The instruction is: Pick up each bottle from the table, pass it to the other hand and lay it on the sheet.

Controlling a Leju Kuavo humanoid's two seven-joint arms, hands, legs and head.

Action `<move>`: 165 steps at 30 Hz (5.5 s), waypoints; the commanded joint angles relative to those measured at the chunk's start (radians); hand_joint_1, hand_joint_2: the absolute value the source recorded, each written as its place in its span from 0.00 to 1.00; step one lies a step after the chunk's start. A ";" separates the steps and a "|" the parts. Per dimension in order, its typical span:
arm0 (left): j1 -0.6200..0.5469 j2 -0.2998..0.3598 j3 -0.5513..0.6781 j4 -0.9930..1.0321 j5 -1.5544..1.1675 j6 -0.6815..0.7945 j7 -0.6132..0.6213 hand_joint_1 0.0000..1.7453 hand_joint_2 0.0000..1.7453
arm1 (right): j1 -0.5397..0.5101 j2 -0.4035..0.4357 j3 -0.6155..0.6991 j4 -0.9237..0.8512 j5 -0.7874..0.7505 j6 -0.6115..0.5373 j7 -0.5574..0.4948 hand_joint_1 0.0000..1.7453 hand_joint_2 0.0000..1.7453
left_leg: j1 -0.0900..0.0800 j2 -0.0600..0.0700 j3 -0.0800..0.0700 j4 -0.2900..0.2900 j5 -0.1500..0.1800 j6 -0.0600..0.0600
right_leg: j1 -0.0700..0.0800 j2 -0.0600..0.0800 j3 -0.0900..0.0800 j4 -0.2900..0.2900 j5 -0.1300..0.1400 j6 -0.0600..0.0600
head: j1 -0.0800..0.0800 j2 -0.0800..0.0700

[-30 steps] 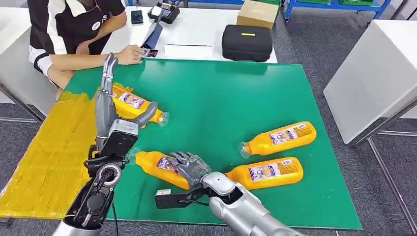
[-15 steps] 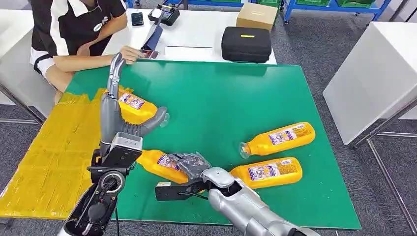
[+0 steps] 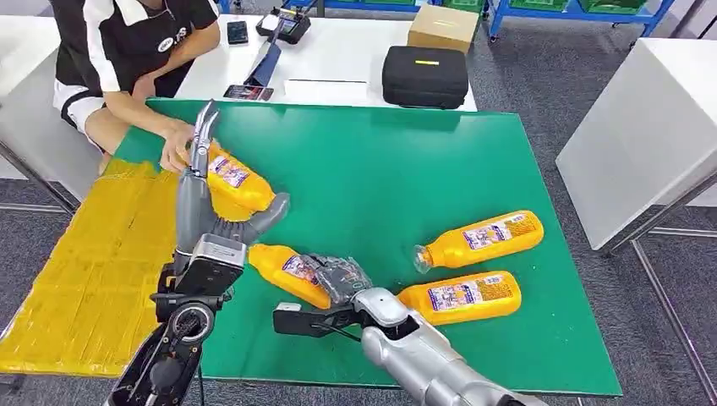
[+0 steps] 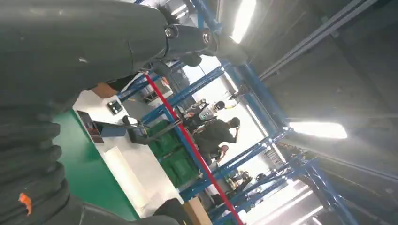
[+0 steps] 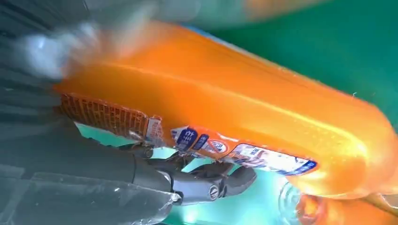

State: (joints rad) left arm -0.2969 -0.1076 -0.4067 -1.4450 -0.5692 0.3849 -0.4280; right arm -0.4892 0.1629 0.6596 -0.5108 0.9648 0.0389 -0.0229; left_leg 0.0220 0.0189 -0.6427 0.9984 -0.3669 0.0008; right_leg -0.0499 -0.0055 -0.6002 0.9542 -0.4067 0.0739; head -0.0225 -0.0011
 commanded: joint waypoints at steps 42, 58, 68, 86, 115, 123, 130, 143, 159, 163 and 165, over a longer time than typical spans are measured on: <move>-0.127 -0.007 0.022 0.349 0.930 -0.603 0.262 0.00 1.00 | 0.240 0.025 -0.431 -0.502 -0.162 -0.737 -0.320 1.00 1.00 | 0.000 -0.005 -0.022 0.000 0.002 0.003 | 0.001 -0.002 -0.010 0.001 0.002 -0.002 | 0.000 0.000; -0.126 0.017 -0.012 0.377 1.000 -0.575 0.277 0.00 1.00 | 0.241 0.047 -0.437 -0.481 -0.075 -0.737 -0.340 1.00 1.00 | 0.000 -0.004 -0.019 0.001 -0.001 0.003 | 0.001 -0.001 -0.006 0.002 0.000 -0.005 | 0.000 0.000; -0.109 0.025 -0.018 0.354 1.031 -0.562 0.277 0.00 1.00 | 0.204 0.015 -0.315 -0.401 -0.086 -0.679 -0.219 1.00 1.00 | 0.000 -0.002 -0.020 0.000 0.000 0.003 | 0.001 0.000 -0.008 0.001 0.001 -0.003 | 0.000 0.000; -0.149 0.005 -0.028 0.439 1.048 -0.595 0.269 0.00 1.00 | 0.220 -0.009 -0.170 -0.418 -0.169 -0.658 -0.434 1.00 1.00 | 0.000 -0.004 -0.023 0.000 0.001 0.003 | 0.001 -0.001 -0.010 0.001 0.002 -0.002 | 0.000 0.000; -0.205 -0.004 -0.005 0.540 1.057 -0.631 0.220 0.96 1.00 | 0.140 -0.025 -0.177 -0.327 -0.612 0.048 -0.572 1.00 1.00 | 0.001 -0.004 -0.015 0.003 -0.004 0.004 | 0.002 0.000 -0.002 0.003 -0.003 -0.009 | 0.000 0.000; -0.206 -0.005 0.007 0.543 1.053 -0.631 0.213 1.00 1.00 | 0.136 -0.023 -0.185 -0.329 -0.609 0.038 -0.574 1.00 1.00 | 0.001 -0.003 -0.021 0.002 0.000 0.003 | 0.002 0.000 -0.008 0.002 0.000 -0.004 | 0.000 0.000; -0.214 -0.009 0.033 0.566 1.067 -0.652 0.214 1.00 1.00 | 0.133 -0.024 -0.204 -0.344 -0.605 0.010 -0.575 1.00 1.00 | 0.000 -0.004 -0.022 0.001 0.000 0.003 | 0.001 -0.001 -0.009 0.002 0.001 -0.004 | 0.000 0.000; -0.224 0.008 0.108 0.601 1.144 -0.600 0.230 1.00 1.00 | 0.224 -0.049 -0.308 -0.648 -0.771 0.069 -0.392 0.00 0.00 | 0.000 -0.003 -0.019 0.003 -0.002 0.003 | 0.001 0.000 -0.007 0.003 -0.001 -0.006 | 0.000 0.000; -0.178 0.046 0.177 0.545 1.061 -0.422 0.166 1.00 1.00 | 0.363 -0.106 -0.382 -1.005 -0.912 -0.123 -0.267 0.00 1.00 | 0.000 -0.004 -0.022 0.001 0.000 0.003 | 0.001 -0.001 -0.009 0.002 0.000 -0.004 | 0.000 0.000; -0.177 0.045 0.176 0.543 1.047 -0.402 0.158 1.00 1.00 | 0.368 -0.105 -0.385 -1.013 -0.903 -0.144 -0.264 0.00 1.00 | 0.000 -0.004 -0.022 0.002 0.000 0.003 | 0.001 -0.001 -0.009 0.002 0.000 -0.004 | 0.000 0.000; -0.174 0.053 0.166 0.535 0.982 -0.354 0.128 1.00 1.00 | 0.380 -0.114 -0.387 -1.040 -0.889 -0.182 -0.260 0.00 1.00 | 0.000 -0.003 -0.023 0.001 0.000 0.003 | 0.001 0.000 -0.010 0.001 0.001 -0.003 | 0.000 0.000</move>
State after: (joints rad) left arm -0.4532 -0.0828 -0.2445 -0.9163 0.4952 -0.0427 -0.2617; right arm -0.1308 0.0767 0.2960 -1.4751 0.0538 -0.0809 -0.2975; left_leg 0.0220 0.0162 -0.6698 0.9991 -0.3642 0.0034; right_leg -0.0498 -0.0062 -0.6142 0.9554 -0.4039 0.0756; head -0.0225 -0.0011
